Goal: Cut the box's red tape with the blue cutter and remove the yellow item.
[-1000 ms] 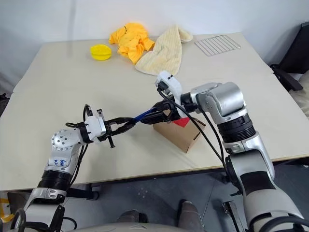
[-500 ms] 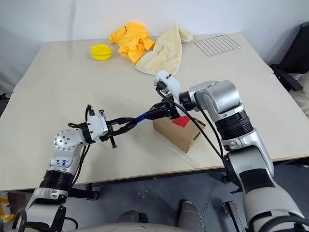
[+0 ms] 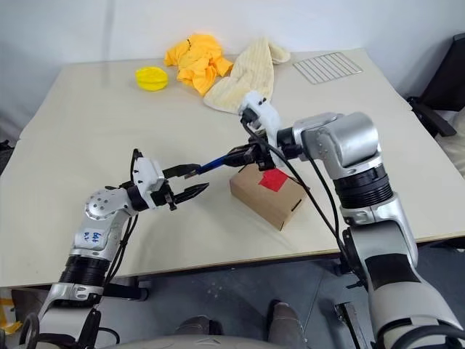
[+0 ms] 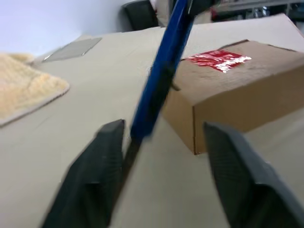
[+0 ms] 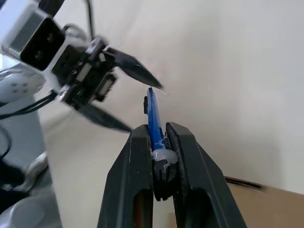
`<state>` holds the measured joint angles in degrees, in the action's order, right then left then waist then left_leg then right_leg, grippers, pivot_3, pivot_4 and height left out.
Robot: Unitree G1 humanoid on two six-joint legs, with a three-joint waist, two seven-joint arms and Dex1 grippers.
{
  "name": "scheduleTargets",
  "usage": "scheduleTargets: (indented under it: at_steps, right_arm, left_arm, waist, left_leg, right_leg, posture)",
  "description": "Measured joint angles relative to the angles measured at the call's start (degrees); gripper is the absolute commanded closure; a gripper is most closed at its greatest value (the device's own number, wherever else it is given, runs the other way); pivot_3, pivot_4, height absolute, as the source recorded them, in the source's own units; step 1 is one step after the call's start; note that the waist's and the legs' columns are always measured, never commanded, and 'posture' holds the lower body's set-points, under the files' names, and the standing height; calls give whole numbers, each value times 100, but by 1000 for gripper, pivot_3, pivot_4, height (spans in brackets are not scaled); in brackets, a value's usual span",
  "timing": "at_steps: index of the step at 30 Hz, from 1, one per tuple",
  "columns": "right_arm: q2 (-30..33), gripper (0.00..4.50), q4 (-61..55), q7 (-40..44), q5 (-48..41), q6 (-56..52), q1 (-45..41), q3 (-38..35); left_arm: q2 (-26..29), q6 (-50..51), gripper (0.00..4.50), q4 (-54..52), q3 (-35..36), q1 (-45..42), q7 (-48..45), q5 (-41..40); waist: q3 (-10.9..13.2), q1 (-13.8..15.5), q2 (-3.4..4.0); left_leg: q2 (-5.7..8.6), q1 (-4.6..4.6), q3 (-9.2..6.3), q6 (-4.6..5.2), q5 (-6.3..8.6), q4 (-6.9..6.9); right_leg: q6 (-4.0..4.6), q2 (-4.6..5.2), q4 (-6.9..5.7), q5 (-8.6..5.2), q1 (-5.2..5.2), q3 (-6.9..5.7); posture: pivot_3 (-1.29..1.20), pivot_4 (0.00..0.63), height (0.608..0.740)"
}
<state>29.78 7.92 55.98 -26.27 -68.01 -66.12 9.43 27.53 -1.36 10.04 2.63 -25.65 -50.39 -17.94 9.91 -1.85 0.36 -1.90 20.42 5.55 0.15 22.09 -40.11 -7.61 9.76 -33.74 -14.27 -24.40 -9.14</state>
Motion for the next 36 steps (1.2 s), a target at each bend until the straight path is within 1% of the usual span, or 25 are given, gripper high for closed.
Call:
scheduleTargets:
  at_steps: [2, 3, 6, 7, 9, 12, 15, 19, 20, 22, 26, 28, 32, 36]
  right_arm:
    - [172, 4350, -4, -161, 1, -9, 1, -221]
    - [249, 4350, -4, -234, 3, -14, 0, -345]
    - [484, 4350, -46, -463, -4, -59, 14, -685]
    - [688, 4350, -123, -534, -27, -77, 60, -853]
    - [1110, 4350, -242, -694, -31, -128, 187, -1308]
    - [1303, 4350, -496, -903, -125, -312, 302, -1774]
    - [1510, 4350, -944, -1084, -274, -619, 797, -2070]
    - [1608, 4350, -1507, -1331, -475, -1034, 1301, -2375]
    - [1638, 4350, -1665, -1397, -505, -1122, 1401, -2456]
    - [1645, 4350, -2005, -1545, -633, -1306, 1579, -2621]
    - [1644, 4350, -2431, -1782, -789, -1571, 1815, -2850]
    - [1639, 4350, -2639, -1883, -856, -1680, 1942, -2933]
    - [1507, 4350, -2954, -2063, -986, -1858, 2040, -3043]
    - [1380, 4350, -3134, -2209, -1112, -1972, 2047, -3066]
  left_arm:
    - [37, 416, 90, -230, 188, 198, 68, -222]
    - [40, 593, 0, -334, 254, 271, 108, -320]
    - [38, 1270, 0, -877, 431, 486, 242, -755]
    - [3, 1658, 0, -1260, 420, 569, 290, -1036]
    - [-203, 2305, 0, -1827, 344, 608, 515, -1437]
    - [-439, 2770, 0, -2106, 231, 503, 820, -1646]
    - [-804, 3217, 598, -2136, 5, 128, 1100, -1797]
    - [-1123, 3572, 1785, -1938, -430, -453, 1360, -1691]
    - [-1170, 3682, 2046, -1813, -552, -642, 1387, -1633]
    - [-1225, 3948, 2742, -1615, -800, -990, 1428, -1531]
    - [-1282, 4385, 3989, -1207, -1178, -1457, 1457, -1305]
    - [-1255, 4666, 4489, -1060, -1305, -1628, 1455, -1222]
    - [-1165, 5199, 4500, -650, -1448, -1981, 1470, -1032]
    - [-1201, 5675, 4500, -503, -1438, -2254, 1559, -987]
  waist:
    - [0, 1, 0]
    - [0, 3, 0]
    - [1, 32, -2]
    - [3, 59, -5]
    - [4, 154, -6]
    - [4, 166, -6]
    - [5, 191, -8]
    - [5, 196, -8]
    - [4, 202, -8]
    - [5, 199, -8]
    - [5, 187, -8]
    - [5, 187, -8]
    - [5, 190, -8]
    - [5, 200, -8]
  left_leg:
    - [0, 0, 1, 0, 0, 1]
    - [0, 0, 1, 0, 0, 1]
    - [0, 2, 0, 0, 0, 0]
    - [1, 13, -6, 0, 0, -4]
    - [3, 15, -8, 0, 0, -8]
    - [2, 12, -3, 0, 0, -4]
    - [2, 14, -1, 0, -1, -10]
    - [4, 16, 1, 1, -1, -16]
    - [4, 16, 1, 1, -1, -16]
    - [5, 16, 2, 1, -1, -16]
    - [5, 15, 2, 1, -1, -14]
    - [5, 15, 2, 1, -1, -13]
    - [6, 14, 2, 1, -1, -14]
    - [6, 15, 2, 1, -1, -14]
  right_leg:
    - [0, 0, 0, 0, -1, 2]
    - [0, 0, 1, 0, -1, 2]
    - [0, 0, 1, 0, -1, 3]
    - [-1, 3, 4, 0, -2, 4]
    - [-3, 3, 8, 2, -1, 6]
    - [-4, 2, 10, 2, -2, 4]
    - [-3, 2, 10, 2, 0, 6]
    - [-5, 2, 9, 3, 0, 8]
    - [-4, 2, 9, 3, 0, 7]
    - [-5, 2, 11, 3, 0, 8]
    - [-4, 2, 11, 3, -1, 8]
    - [-4, 2, 10, 3, -1, 8]
    - [-4, 2, 10, 3, -1, 9]
    - [-5, 2, 11, 3, -1, 9]
  posture:
    - [0, 150, 740]
    - [0, 150, 740]
    - [0, 150, 740]
    - [0, 150, 740]
    - [0, 150, 740]
    - [0, 150, 740]
    - [0, 150, 740]
    - [0, 150, 740]
    - [0, 150, 740]
    - [0, 150, 740]
    - [0, 150, 740]
    - [0, 150, 740]
    - [0, 150, 740]
    - [0, 150, 740]
